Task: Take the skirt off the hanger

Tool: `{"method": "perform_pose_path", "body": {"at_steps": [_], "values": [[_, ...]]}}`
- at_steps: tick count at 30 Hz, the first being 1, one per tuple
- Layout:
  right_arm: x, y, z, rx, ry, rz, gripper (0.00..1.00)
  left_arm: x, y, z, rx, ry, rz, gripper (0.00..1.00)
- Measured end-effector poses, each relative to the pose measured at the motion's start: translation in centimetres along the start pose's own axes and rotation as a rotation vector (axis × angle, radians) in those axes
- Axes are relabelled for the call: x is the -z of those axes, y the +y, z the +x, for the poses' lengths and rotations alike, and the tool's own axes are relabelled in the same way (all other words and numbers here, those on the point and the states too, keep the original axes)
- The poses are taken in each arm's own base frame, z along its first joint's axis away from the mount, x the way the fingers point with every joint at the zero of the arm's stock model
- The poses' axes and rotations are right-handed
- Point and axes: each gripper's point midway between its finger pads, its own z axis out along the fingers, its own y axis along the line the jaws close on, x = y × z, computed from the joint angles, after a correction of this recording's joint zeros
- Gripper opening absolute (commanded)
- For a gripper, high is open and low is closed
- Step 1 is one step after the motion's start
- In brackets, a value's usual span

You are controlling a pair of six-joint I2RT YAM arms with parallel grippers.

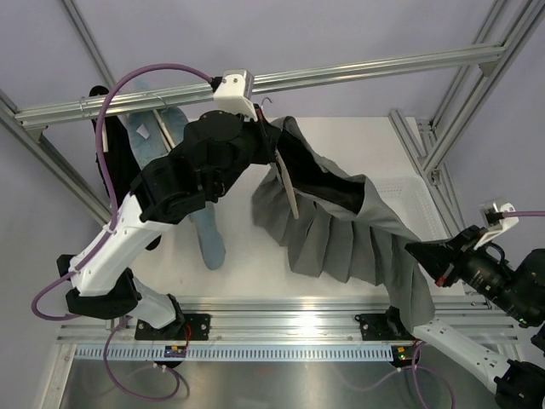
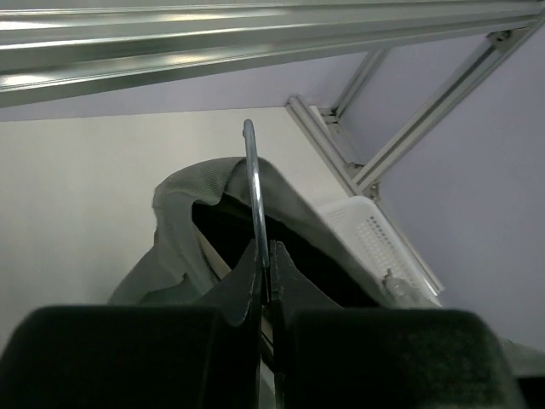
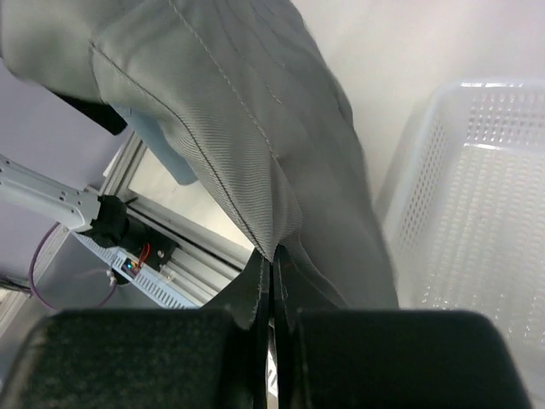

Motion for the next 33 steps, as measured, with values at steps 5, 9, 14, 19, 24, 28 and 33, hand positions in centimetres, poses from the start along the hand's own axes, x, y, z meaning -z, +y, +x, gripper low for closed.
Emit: {"method": "perform_pose_path", "body": {"at_steps": [5,9,14,19,24,28,33], "values": [[-2.9,-0.4,2.7,-0.014,0.092,0.016,0.0,1.0,-1.3,-0.5,0.087,0.019,0.097,0.0],[-7.5,0.3,2.6,0.0,0.174,0.036,0.0,1.9,-3.8,-1.2,0.198,0.041,0.24,0.0],[-13.7,1.3,-1.0,0.056,0.179,0.09,0.0,5.8,-7.5,-3.1,0.326,0.069,0.491,0.0],[-16.8,0.8,-5.8,0.123,0.105,0.19,0.0,12.9,-7.4,-7.9,0.411,-0.018,0.674,0.0],[-13.2,1.0,-15.0,0.158,-0.127,0.263,0.0,18.5,-4.1,-10.7,0.443,-0.134,0.707,0.0],[-7.6,0.8,-20.9,0.185,-0.334,0.334,0.0,18.5,-2.2,-9.0,0.434,-0.138,0.655,0.0],[-2.9,-1.9,-21.9,0.218,-0.418,0.486,0.0,13.7,-2.2,-3.2,0.38,-0.005,0.542,0.0]]}}
